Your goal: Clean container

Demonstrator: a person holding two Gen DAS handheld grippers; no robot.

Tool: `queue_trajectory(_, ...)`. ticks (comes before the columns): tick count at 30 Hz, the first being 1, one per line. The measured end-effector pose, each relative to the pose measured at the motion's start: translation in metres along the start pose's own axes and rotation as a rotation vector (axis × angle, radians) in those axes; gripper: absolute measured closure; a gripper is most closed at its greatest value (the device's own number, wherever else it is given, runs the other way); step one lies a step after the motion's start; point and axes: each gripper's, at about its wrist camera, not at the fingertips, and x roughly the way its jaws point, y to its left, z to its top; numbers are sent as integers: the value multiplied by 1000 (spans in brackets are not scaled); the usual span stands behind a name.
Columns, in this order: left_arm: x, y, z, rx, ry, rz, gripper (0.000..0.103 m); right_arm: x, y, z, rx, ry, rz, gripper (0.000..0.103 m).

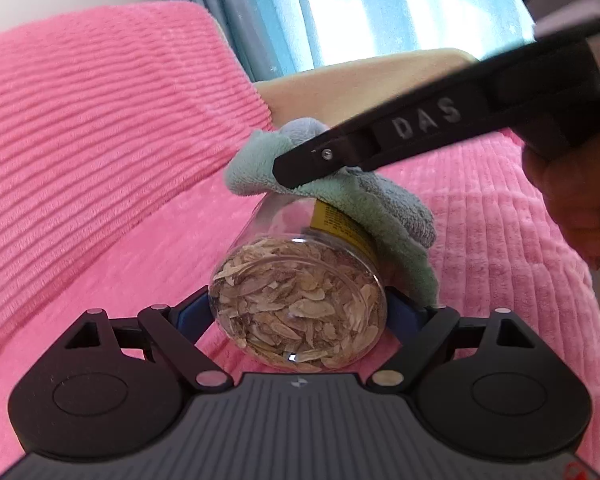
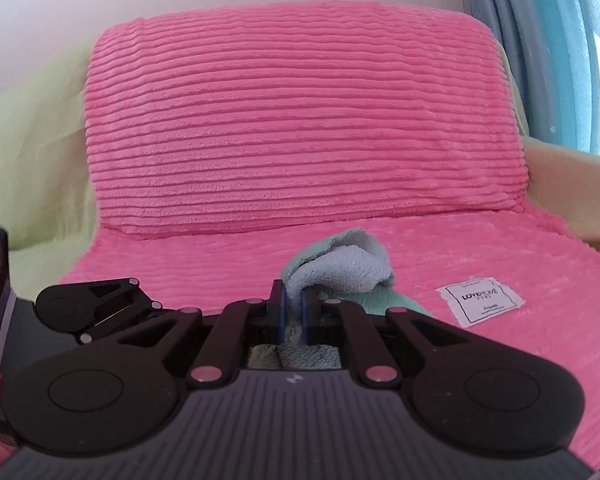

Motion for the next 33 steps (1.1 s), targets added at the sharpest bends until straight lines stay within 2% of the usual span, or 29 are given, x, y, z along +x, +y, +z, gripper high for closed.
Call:
queue_trajectory(8,-1,28,-3,-253,-16,-112,15,-1,-4,0,6,1,5,98)
queue_trajectory(12,2,33,-6,-307,-13,-138,15,-1,-6,1,14,5,8,97)
queue_trajectory(16,1,26,-3,-242,-26,-116,16,-3,-5,3,-7,5,-18,98)
queue_trajectory(20,1,-1,0,-21,-39,-34,16,-3,-3,2,-33,9,-54,97)
queue_trajectory(21,2,-3,0,-3,-39,-28,16,-4,-3,2,-34,11,-52,97)
queue_trajectory(23,3,-2,-1,-4,-36,-34,16,-6,-1,2,-37,13,-35,97)
queue_trajectory(28,4,-3,-2,17,-32,-31,16,-17,15,1,-41,20,115,97)
queue_trajectory(33,3,-4,-3,23,-26,-31,16,-16,22,1,-78,30,158,98)
